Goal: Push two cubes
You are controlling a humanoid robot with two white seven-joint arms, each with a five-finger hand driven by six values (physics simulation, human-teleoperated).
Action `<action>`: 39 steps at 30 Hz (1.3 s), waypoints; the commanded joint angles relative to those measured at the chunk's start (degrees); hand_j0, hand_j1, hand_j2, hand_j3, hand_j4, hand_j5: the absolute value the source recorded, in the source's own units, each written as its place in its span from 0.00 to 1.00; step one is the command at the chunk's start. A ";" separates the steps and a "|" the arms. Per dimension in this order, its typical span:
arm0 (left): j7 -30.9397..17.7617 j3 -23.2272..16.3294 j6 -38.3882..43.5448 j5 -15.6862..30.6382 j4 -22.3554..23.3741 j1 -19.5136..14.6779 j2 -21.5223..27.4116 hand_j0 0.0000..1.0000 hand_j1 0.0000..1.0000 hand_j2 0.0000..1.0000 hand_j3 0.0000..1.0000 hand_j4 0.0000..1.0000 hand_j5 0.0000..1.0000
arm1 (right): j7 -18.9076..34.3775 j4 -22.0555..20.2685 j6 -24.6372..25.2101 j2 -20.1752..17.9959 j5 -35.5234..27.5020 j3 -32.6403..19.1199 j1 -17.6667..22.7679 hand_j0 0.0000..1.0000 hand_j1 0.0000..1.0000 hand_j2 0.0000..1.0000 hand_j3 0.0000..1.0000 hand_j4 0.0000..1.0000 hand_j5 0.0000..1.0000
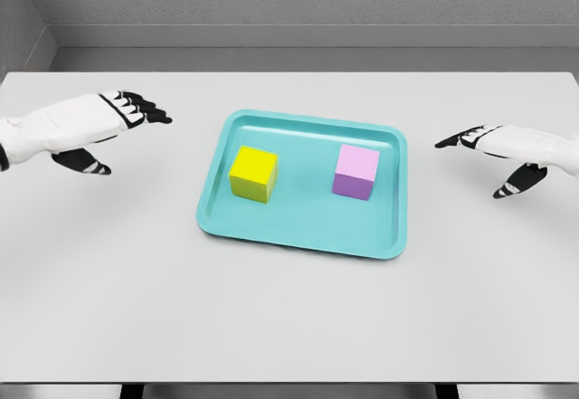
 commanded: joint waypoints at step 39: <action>-0.55 -1.03 0.10 -11.48 19.93 -9.05 -17.74 0.55 0.55 0.55 0.55 0.55 0.55 | -0.02 -11.95 0.15 5.38 8.16 10.44 -7.21 0.10 0.10 0.10 0.10 0.10 0.10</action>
